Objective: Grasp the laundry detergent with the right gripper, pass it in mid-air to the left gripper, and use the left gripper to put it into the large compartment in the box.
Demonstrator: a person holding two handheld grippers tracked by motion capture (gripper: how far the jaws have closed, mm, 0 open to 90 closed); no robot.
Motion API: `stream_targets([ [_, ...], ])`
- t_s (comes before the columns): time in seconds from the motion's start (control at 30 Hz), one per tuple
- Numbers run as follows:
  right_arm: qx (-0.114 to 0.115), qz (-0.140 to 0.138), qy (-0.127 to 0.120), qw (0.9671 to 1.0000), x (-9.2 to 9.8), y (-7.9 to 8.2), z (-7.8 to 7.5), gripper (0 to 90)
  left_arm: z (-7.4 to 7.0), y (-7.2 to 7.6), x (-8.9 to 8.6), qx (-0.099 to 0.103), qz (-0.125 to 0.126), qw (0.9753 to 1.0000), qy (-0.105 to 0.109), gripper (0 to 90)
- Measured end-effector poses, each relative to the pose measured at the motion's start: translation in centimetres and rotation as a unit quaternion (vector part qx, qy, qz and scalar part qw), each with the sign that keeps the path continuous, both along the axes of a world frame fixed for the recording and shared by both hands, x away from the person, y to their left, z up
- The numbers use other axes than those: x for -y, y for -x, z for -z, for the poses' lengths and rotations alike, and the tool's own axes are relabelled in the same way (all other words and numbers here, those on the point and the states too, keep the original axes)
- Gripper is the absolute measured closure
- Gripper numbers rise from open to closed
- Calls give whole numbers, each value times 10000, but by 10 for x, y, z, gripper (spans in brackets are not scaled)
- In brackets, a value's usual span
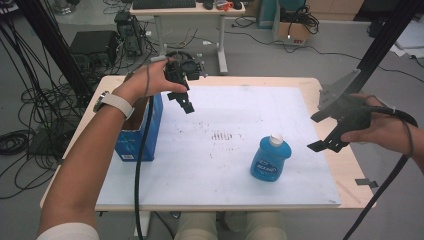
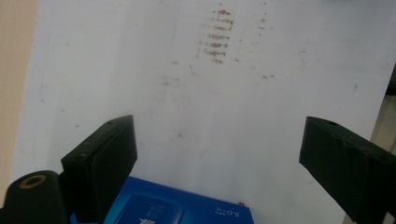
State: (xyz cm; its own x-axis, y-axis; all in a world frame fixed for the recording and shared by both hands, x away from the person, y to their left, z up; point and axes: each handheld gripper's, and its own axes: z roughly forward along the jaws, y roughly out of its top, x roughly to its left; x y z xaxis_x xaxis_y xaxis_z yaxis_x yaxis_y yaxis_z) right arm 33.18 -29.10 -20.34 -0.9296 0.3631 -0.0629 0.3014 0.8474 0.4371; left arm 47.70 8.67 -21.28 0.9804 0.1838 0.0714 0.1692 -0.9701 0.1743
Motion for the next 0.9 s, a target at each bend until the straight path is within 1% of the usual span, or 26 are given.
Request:
stream_targets([
  [0.17, 5, 18, -4, 10000, 2, 2, -1, 94, 1, 0, 0, 24, -5, 10000, 26, 107],
  [0.23, 11, 28, -16, 10000, 2, 2, 0, 94, 1, 0, 0, 48, -4, 10000, -6, 108],
  [0.3, 5, 28, -21, 10000, 2, 3, 0, 94, 1, 0, 0, 15, 8, 10000, 10, 109],
  [0.43, -2, 43, -29, 10000, 3, 3, 1, 94, 1, 0, 1, 15, 30, 10000, -15, 112],
  [0.47, -7, 47, -14, 10000, 2, 3, 2, 94, 2, 0, 1, 25, 41, 10000, 28, 113],
  [0.6, -14, 45, -17, 10000, 3, 4, 3, 93, 2, 0, 1, 25, 47, 10000, -13, 114],
  [0.77, -17, 62, -68, 10000, 3, 4, 5, 92, 6, 0, 1, 19, 38, 10000, -2, 115],
  [0.83, -27, 64, -62, 10000, 4, 3, 6, 92, 7, -2, 0, 16, 38, 10000, -17, 115],
  [0.9, -40, 68, -46, 10000, 4, 3, 6, 91, 9, -2, 0, -3, 29, 10000, 20, 115],
])
